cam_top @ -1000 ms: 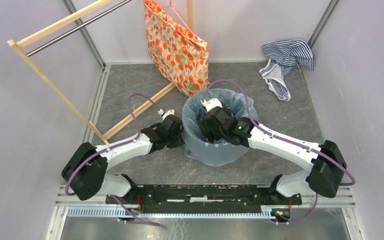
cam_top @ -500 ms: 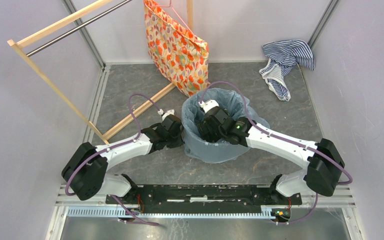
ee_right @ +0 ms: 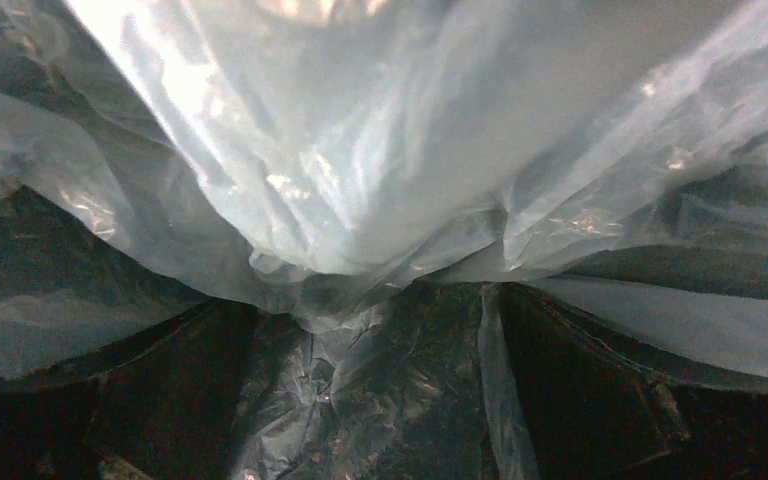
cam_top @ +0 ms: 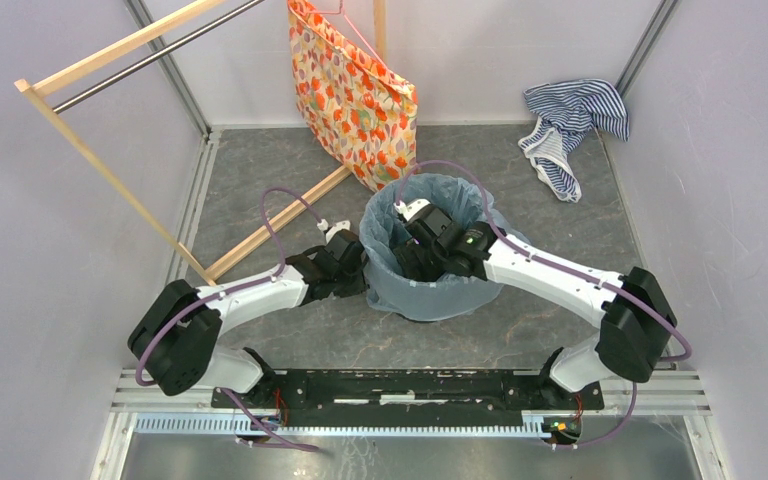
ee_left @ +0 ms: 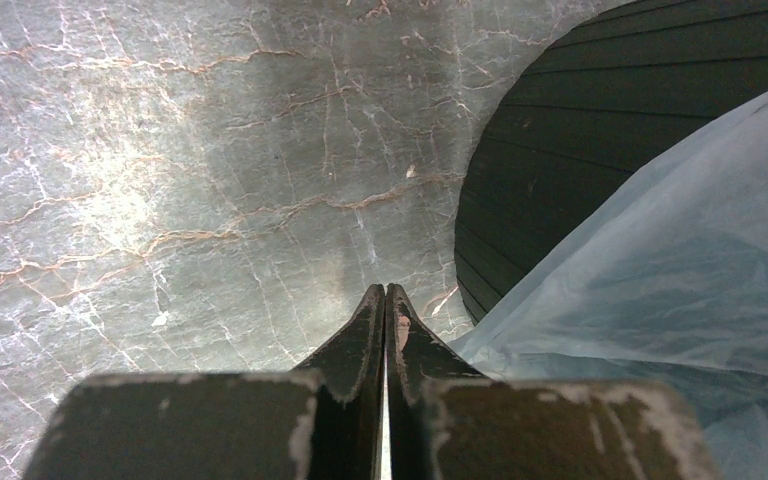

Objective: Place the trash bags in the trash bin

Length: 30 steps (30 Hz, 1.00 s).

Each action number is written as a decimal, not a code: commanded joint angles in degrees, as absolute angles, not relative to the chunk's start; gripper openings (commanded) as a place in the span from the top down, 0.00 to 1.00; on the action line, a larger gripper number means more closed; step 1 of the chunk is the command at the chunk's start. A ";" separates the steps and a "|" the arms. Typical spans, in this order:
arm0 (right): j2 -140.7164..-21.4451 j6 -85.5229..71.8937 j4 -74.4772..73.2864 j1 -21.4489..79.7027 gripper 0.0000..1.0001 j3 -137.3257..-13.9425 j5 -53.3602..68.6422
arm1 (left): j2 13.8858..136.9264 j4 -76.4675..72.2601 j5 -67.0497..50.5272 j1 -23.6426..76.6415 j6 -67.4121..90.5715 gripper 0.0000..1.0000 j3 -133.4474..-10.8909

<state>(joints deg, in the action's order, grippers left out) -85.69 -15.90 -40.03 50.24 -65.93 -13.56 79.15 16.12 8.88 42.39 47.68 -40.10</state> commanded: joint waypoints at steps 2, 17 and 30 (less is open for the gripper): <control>-88.17 -13.33 -41.60 49.45 0.02 -69.57 -11.02 | 79.55 14.74 9.58 42.45 45.60 0.96 -42.02; -90.54 -11.27 -31.99 48.01 0.02 -62.03 -13.16 | 79.43 15.07 9.67 42.45 44.82 0.96 -42.27; -91.76 -12.66 -29.42 48.24 0.02 -58.15 -17.53 | 78.90 16.12 10.34 42.50 44.47 0.96 -42.37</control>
